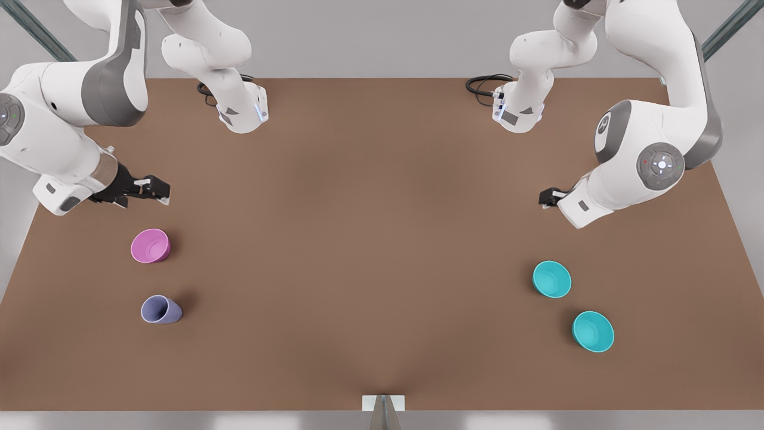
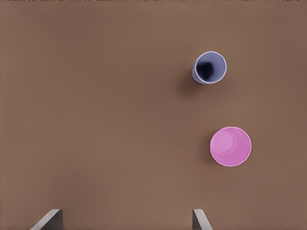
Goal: Stack the blue bowl on the pink bowl
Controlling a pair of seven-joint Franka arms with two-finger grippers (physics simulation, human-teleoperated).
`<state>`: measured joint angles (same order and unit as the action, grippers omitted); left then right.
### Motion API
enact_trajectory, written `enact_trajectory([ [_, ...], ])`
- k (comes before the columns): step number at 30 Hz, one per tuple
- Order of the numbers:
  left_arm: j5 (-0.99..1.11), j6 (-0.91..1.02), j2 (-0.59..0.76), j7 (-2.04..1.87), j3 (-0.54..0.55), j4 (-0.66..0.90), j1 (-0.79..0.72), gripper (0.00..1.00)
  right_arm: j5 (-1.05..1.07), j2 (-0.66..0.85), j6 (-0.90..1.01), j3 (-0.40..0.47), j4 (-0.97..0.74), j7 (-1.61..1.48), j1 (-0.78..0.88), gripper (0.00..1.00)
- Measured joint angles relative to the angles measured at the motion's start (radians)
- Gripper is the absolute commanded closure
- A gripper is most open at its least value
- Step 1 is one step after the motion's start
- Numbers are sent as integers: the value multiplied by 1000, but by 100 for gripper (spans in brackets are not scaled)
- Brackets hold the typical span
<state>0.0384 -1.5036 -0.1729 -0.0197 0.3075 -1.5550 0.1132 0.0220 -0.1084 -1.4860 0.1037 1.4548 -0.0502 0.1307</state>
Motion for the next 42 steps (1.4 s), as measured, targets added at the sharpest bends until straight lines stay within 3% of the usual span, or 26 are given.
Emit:
enact_trajectory([
  [4,-1,-9,-2,-2,0,-1,0,0,-27,-76,7,2,-21,-23,-19,0],
  [8,-2,-11,-8,-3,0,-2,0,0,-57,-337,-78,2,-115,-100,-243,0],
  [13,-2,-12,-17,-4,0,-2,0,0,-30,-510,-259,-5,-109,-245,-459,0],
  [20,-2,-2,-17,-5,0,-2,-1,0,31,-517,-421,-7,33,-435,-487,0],
  [28,-2,9,-27,-6,1,-5,-1,0,53,-422,-553,-7,284,-591,-493,0],
  [42,-2,31,-27,-7,3,-4,-3,0,95,-470,-714,-4,419,-746,-514,0],
])
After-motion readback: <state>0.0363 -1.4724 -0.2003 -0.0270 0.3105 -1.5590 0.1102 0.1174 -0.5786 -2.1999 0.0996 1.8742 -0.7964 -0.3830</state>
